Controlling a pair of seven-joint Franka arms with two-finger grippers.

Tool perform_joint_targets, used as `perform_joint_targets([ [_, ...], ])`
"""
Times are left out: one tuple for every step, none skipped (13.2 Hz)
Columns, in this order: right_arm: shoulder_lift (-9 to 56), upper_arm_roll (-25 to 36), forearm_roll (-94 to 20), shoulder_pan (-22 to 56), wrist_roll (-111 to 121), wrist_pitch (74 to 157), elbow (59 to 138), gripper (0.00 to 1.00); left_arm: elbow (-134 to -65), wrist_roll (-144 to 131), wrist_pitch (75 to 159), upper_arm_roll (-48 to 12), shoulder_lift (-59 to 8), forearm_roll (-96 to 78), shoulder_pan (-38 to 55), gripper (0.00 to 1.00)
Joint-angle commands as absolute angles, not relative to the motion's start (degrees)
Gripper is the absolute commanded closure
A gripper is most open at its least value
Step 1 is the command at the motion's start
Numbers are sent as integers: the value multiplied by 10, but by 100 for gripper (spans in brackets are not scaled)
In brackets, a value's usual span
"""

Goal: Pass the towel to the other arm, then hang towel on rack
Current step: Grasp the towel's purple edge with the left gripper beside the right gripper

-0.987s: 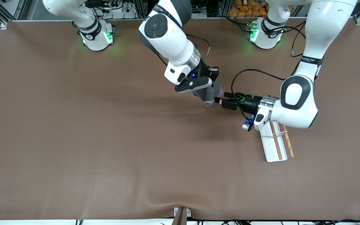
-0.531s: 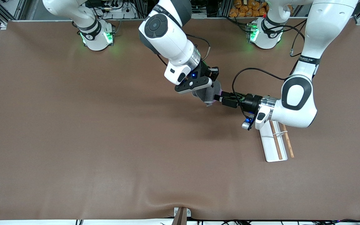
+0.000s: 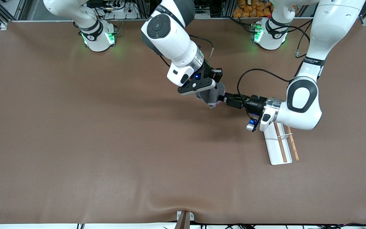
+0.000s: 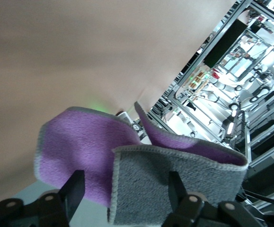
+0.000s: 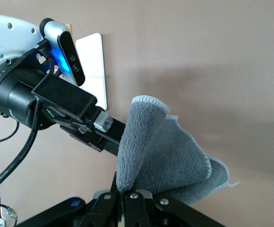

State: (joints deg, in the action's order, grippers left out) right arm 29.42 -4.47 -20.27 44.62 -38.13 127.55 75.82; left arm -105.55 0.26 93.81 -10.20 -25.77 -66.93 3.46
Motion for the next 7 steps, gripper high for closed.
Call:
perform_joint_targets([
  [298, -38, -195, 455, -399, 1286, 751, 100, -1058, 13, 932, -103, -257, -696, 33, 22],
  [298, -38, -195, 455, -399, 1287, 751, 100, -1058, 14, 932, -103, -257, -706, 35, 22],
  [298, -38, -195, 455, -399, 1287, 751, 100, -1058, 16, 932, -103, -257, -711, 40, 25],
  [298, -38, -195, 455, -398, 1287, 751, 100, -1058, 16, 933, -103, -261, -714, 41, 25],
  [298, -38, -195, 455, -399, 1287, 751, 100, -1058, 17, 932, -103, -264, -714, 41, 26],
  [298, -38, -195, 455, -399, 1287, 751, 100, -1059, 17, 932, -103, -264, -714, 41, 29],
  [298, -38, -195, 455, -399, 1287, 751, 100, -1058, 17, 932, -103, -263, -715, 40, 34],
])
